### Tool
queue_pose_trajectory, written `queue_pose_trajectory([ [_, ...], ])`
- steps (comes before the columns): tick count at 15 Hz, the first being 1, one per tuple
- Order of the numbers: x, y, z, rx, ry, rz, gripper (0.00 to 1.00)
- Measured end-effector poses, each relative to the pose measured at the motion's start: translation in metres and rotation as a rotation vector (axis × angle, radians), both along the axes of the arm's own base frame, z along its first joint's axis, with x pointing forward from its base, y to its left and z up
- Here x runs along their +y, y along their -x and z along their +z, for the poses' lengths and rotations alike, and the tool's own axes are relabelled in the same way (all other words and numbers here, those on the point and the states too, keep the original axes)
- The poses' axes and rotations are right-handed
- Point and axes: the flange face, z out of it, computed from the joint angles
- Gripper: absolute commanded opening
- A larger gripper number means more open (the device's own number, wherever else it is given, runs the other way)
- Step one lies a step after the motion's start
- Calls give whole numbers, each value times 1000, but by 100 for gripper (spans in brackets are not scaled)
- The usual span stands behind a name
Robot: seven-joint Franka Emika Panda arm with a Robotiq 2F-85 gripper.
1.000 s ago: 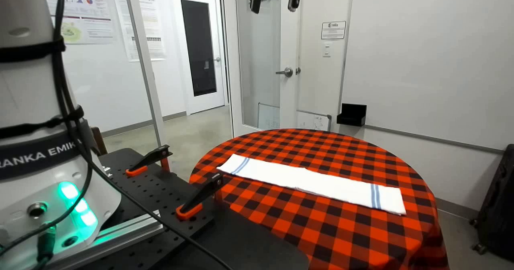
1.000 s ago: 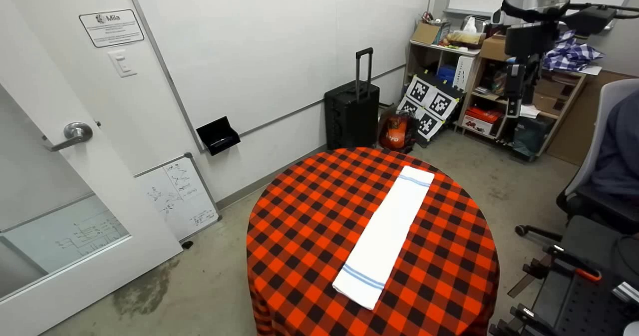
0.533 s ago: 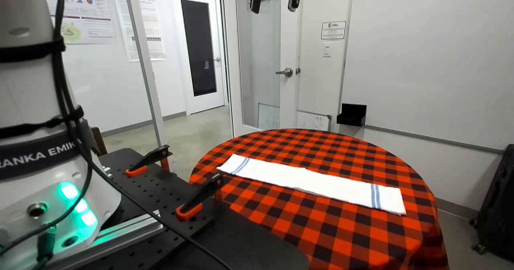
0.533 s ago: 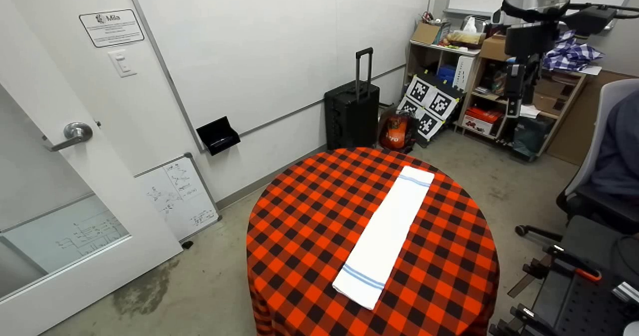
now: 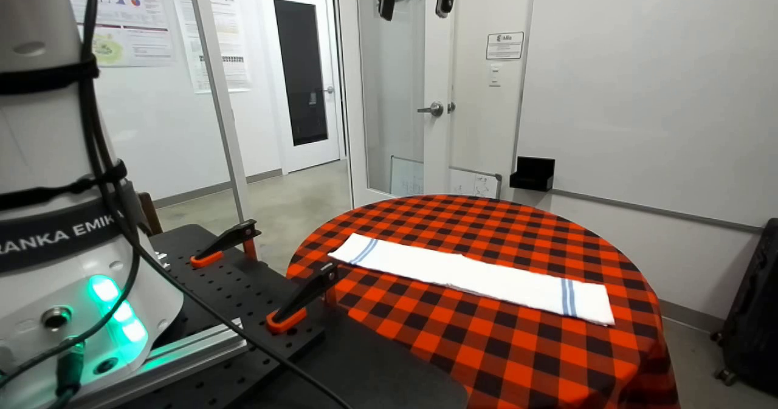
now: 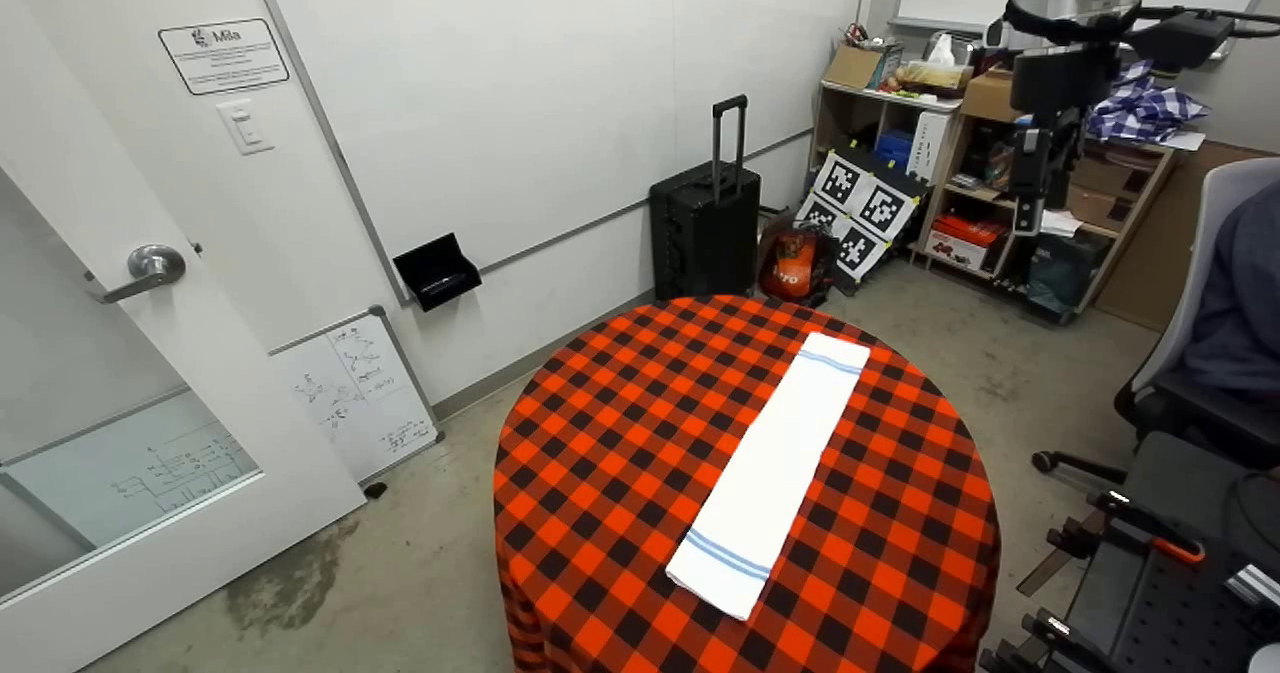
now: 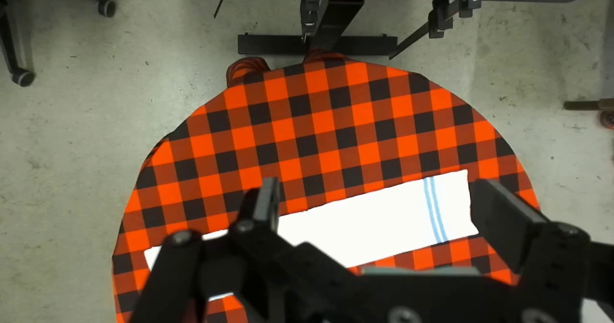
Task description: Fold the towel in the half twice
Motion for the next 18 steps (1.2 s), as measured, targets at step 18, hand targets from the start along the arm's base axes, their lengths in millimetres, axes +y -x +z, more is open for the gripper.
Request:
queue_pose_trajectory([
  [18,-14,1,-99,-81,-123,-182,100],
])
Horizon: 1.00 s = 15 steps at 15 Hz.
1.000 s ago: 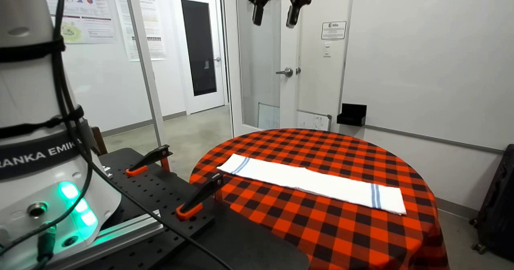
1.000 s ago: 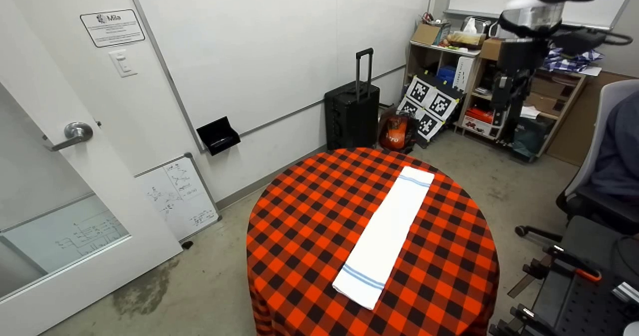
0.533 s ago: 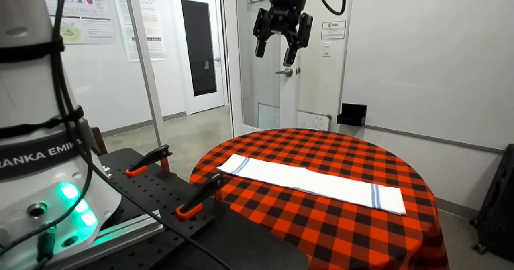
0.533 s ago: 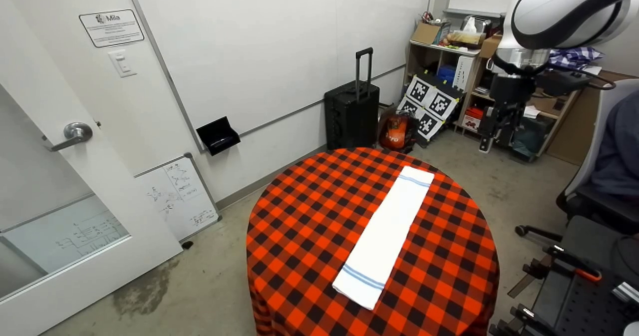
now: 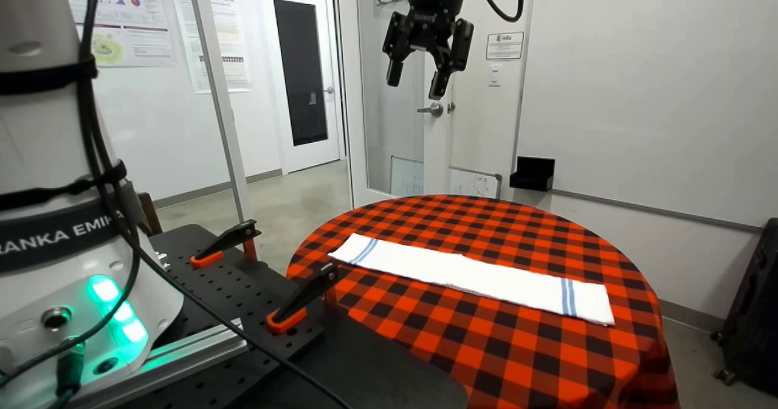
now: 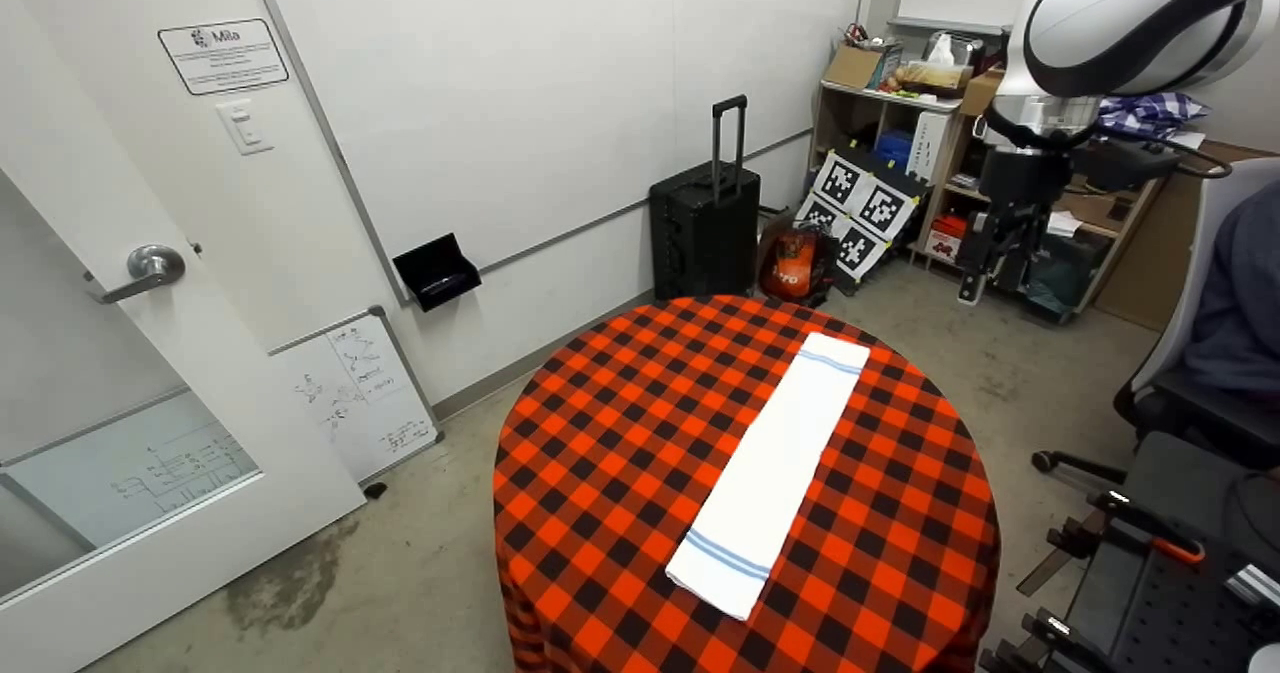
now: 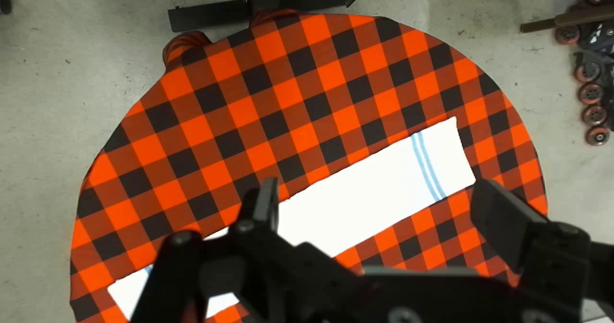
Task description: Fold the towel in the half twice
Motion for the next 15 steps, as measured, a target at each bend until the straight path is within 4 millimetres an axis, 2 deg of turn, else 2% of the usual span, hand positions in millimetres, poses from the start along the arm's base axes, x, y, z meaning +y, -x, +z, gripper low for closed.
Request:
queue_pose_trajectory([
  [2,11,-13,-2,-9,16,19,100],
  [4,39,-34,-12,-42,51,49,100],
  [6,74,-58,-31,-83,86,77,100],
  [8,100,-83,-58,-128,131,94,100],
  [10,104,-108,-92,-147,173,97,100],
  [15,75,-155,-189,-94,219,74,100],
])
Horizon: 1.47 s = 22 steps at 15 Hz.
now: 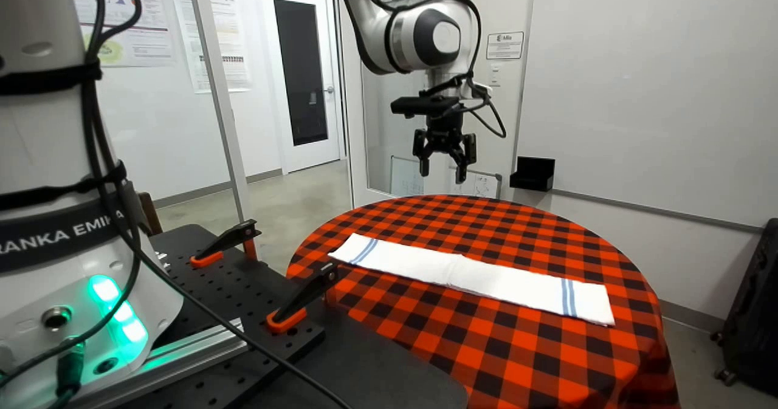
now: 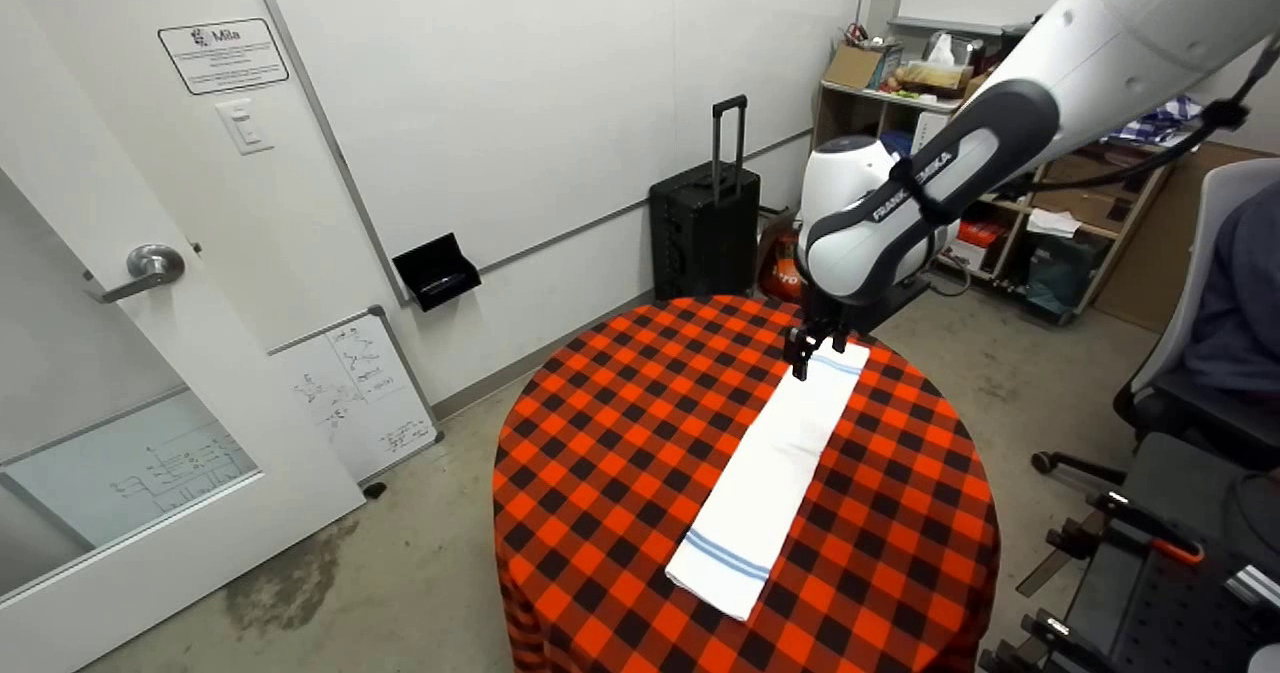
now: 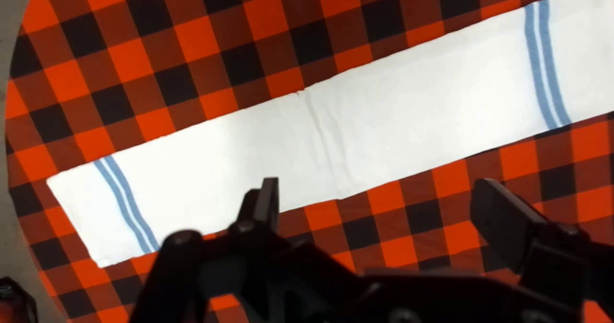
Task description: Fold the towel in the half twice
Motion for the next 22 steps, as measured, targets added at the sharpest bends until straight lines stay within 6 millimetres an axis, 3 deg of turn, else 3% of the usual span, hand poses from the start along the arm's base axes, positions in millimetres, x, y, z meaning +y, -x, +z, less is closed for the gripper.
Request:
queue_pose_trajectory([
  [3,-9,-21,-48,27,3,-7,100],
  [7,-7,-44,-95,38,0,2,100],
  [12,-7,-55,-149,59,-4,8,100],
  [17,-8,-57,-192,75,-4,22,100],
  [22,-11,-63,-219,62,2,35,100],
])
